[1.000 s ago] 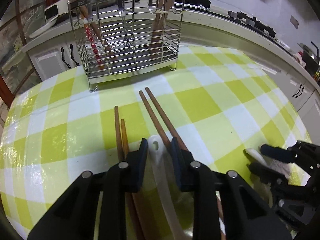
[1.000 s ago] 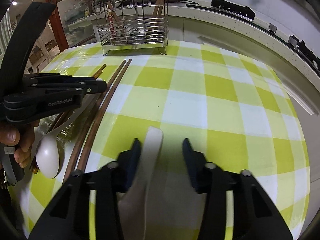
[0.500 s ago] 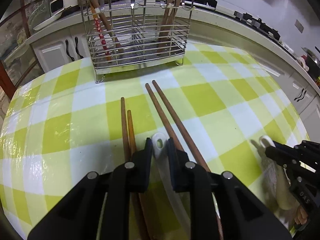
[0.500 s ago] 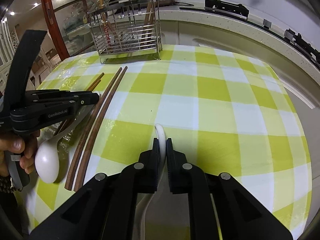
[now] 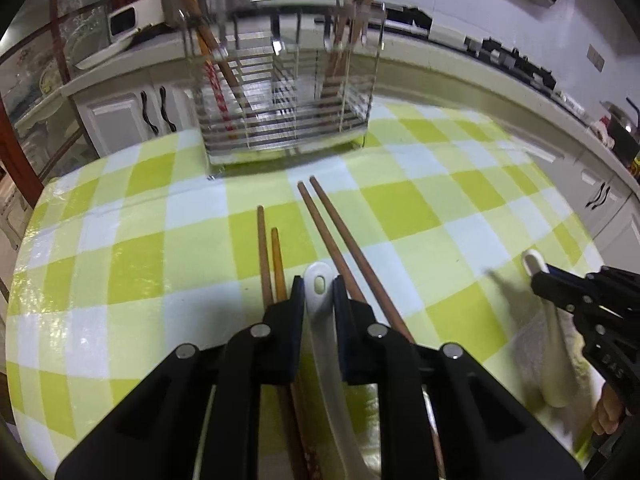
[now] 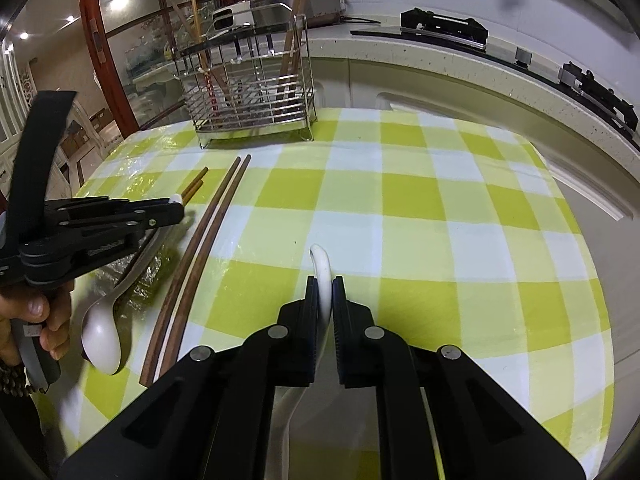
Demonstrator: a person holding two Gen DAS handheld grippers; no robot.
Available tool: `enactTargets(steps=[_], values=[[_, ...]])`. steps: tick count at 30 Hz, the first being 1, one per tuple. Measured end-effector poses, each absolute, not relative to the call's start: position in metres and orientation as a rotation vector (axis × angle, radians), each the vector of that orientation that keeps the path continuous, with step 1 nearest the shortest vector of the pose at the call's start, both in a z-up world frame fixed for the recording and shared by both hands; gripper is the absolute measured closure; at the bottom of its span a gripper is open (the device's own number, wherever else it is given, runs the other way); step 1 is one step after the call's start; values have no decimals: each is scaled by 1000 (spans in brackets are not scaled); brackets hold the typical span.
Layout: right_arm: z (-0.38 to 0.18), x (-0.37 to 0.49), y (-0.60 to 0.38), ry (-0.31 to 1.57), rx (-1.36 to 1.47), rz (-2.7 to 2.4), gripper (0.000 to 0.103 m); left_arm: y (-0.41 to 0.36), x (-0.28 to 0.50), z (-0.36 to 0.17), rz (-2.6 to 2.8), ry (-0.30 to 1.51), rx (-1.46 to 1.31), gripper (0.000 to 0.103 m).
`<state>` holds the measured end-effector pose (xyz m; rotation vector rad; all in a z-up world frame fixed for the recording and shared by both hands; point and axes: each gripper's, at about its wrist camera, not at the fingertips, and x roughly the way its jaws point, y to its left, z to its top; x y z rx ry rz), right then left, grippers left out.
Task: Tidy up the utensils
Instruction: 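Close the right tool on a white spoon handle while the left tool grasps another spoon, then lift both held white spoons up off the cloth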
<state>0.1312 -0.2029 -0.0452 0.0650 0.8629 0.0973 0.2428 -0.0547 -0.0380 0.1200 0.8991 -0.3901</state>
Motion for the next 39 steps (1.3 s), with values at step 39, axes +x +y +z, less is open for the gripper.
enactTargets(steps=[39], values=[[23, 128, -206, 718, 64, 106, 93, -34, 177, 67, -386, 650, 49, 100]])
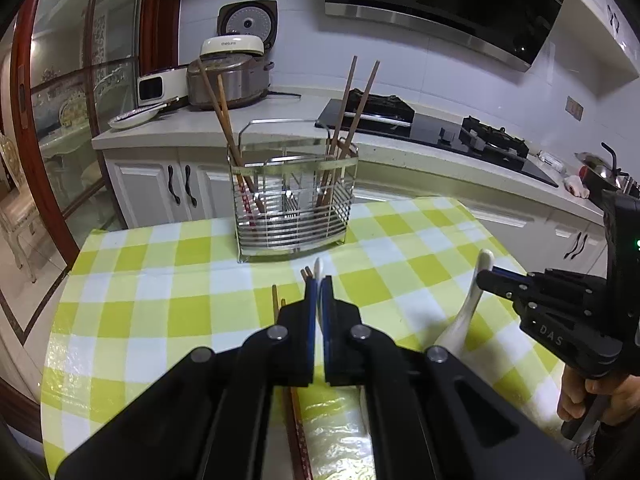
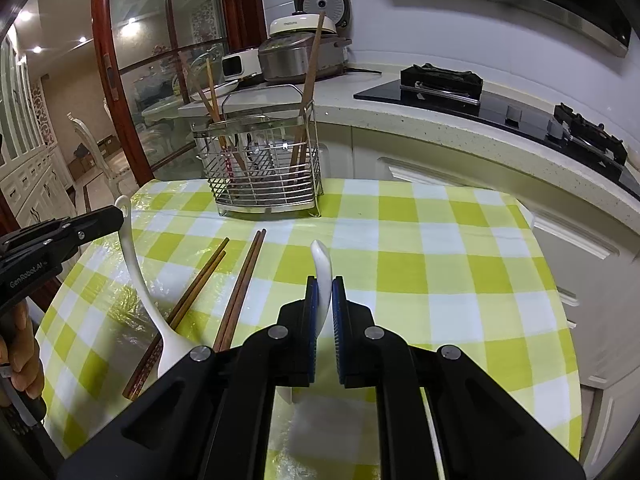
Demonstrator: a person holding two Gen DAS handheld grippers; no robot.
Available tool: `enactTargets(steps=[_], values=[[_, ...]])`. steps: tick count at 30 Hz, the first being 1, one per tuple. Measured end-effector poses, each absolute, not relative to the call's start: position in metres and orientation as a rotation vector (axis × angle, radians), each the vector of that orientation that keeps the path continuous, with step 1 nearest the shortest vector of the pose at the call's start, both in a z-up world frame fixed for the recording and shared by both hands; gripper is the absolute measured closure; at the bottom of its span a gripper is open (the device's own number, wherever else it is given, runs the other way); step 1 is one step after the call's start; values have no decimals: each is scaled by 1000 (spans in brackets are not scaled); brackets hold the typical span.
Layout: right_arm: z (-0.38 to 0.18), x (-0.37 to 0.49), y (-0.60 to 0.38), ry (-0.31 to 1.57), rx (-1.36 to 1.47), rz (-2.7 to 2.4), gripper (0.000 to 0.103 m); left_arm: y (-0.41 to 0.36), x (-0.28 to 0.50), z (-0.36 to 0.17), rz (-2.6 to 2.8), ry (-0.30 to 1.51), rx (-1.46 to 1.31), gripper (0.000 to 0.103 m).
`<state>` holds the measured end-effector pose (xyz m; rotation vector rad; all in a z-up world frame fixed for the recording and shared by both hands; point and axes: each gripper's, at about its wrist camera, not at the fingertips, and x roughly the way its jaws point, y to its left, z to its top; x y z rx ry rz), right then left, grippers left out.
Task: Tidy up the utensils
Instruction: 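Lift both held white spoons up off the cloth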
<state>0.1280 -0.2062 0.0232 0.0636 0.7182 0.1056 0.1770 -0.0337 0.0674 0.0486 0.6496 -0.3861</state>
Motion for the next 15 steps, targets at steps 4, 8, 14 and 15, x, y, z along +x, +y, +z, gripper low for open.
enactTargets(steps=[4, 8, 14, 15], values=[[36, 134, -205, 704, 61, 118, 93, -38, 179, 81, -386, 621, 65, 100], [58, 149, -202, 687, 59, 137, 93, -41, 184, 95, -380, 588, 79, 100], [87, 171, -199, 670, 66, 160, 93, -38, 197, 126, -358, 528, 99, 100], [94, 175, -198, 664, 69, 165, 93, -37, 200, 133, -350, 514, 102, 100]])
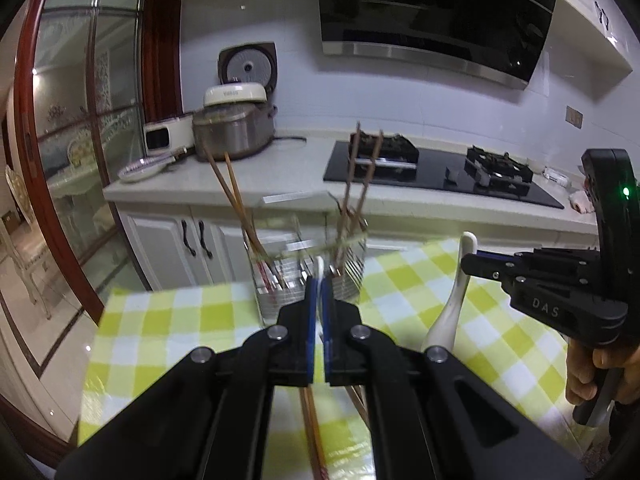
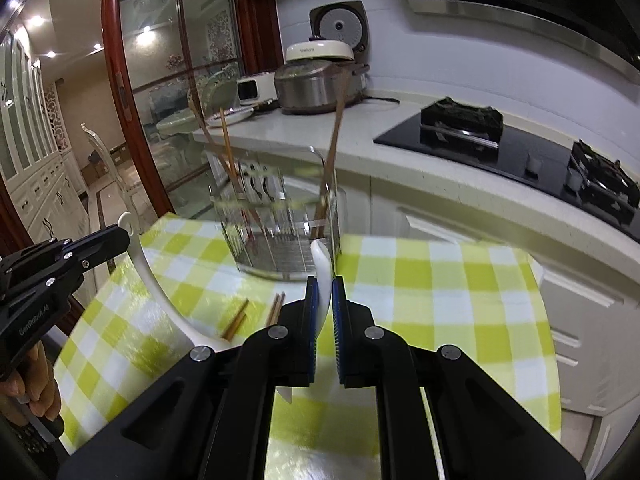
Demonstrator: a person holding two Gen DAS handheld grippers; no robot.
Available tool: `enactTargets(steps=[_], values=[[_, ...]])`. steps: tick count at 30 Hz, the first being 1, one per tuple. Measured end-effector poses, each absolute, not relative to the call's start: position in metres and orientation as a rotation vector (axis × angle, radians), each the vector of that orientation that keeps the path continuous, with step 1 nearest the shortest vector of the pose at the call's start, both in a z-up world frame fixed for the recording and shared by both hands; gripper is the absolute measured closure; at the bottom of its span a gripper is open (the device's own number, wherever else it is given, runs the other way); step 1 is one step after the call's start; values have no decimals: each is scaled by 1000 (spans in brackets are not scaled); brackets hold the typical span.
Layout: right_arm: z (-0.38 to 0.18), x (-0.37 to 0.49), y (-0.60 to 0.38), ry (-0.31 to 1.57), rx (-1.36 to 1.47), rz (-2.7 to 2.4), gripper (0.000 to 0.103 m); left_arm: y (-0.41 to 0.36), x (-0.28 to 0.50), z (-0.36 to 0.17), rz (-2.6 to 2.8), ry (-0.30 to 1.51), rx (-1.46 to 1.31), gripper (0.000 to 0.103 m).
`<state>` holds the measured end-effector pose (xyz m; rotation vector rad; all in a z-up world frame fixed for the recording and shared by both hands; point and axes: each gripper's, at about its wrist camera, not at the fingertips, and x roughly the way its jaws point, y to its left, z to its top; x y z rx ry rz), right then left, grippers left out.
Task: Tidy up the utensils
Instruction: 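Lift both held white spoons up off the cloth, then carry both spoons over the wire rack and lower them inside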
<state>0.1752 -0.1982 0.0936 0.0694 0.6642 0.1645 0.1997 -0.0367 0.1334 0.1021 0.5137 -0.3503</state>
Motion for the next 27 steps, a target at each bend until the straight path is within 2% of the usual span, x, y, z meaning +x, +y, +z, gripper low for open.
enactTargets(steps=[16, 27], values=[[191, 252, -170, 537, 57, 198, 93, -26, 264, 224, -251, 332, 104, 100], [192, 309, -154, 511, 57, 188, 93, -17, 333, 206, -174, 325, 56, 100]])
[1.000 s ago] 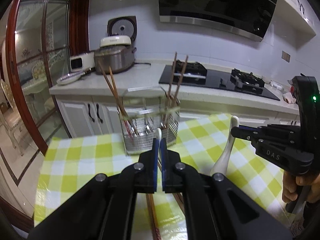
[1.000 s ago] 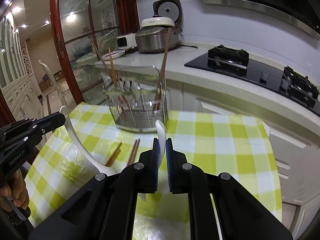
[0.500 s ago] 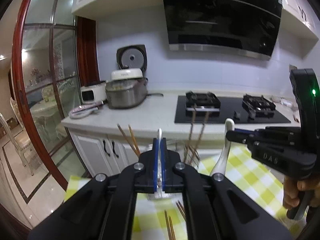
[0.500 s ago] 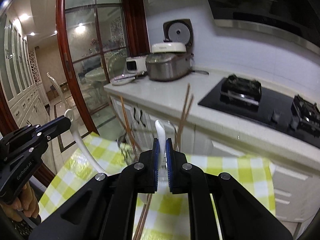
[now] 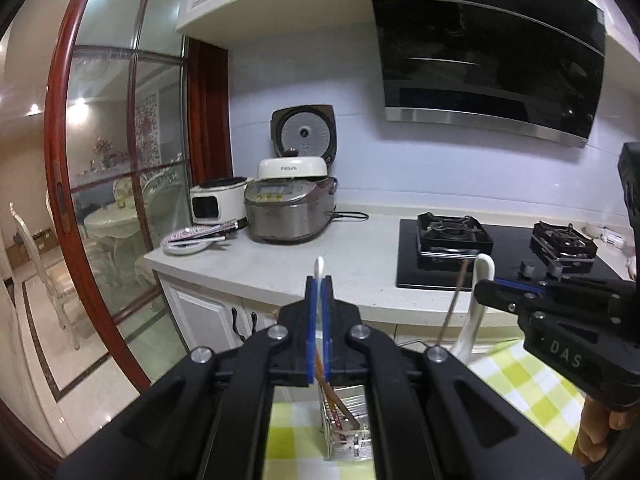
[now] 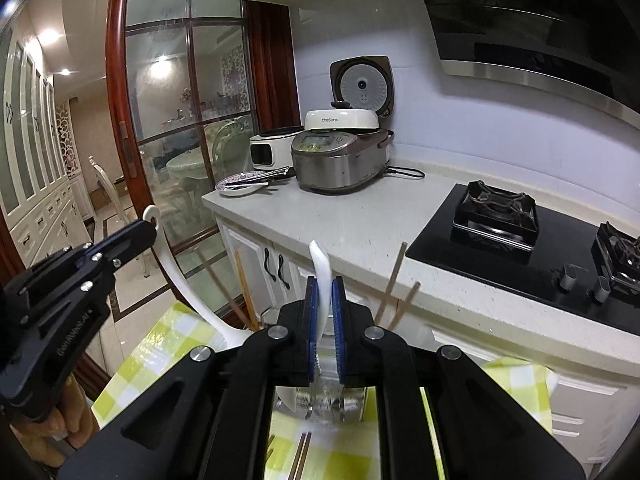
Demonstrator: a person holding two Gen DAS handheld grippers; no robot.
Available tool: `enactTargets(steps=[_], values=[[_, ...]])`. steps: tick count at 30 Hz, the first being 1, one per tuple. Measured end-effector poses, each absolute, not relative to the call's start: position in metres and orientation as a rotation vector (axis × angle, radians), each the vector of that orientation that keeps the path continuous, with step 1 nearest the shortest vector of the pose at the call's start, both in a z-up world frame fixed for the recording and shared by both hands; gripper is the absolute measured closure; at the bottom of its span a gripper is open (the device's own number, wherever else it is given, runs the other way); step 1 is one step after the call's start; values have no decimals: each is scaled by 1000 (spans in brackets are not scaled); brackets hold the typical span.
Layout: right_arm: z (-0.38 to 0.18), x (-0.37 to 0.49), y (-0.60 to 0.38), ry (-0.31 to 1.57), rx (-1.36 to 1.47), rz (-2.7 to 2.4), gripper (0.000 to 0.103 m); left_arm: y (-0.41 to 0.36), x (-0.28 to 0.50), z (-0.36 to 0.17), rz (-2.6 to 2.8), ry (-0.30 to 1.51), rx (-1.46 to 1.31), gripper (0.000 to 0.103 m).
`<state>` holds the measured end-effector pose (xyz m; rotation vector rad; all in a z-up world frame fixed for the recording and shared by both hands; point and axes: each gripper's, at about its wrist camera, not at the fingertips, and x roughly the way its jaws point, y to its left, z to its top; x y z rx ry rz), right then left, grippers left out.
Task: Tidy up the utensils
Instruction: 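Carry both spoons over the wire rack and lower them inside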
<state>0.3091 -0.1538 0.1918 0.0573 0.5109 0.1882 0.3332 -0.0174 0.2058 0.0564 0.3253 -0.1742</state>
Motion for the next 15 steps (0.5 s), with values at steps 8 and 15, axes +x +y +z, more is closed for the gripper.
enactTargets(steps=[8, 15], values=[[163, 340, -147, 512, 36, 159, 93, -12, 360, 168, -173, 376, 24, 100], [135, 354, -140, 535, 11, 140, 93, -6, 376, 142, -189, 436, -9, 100]])
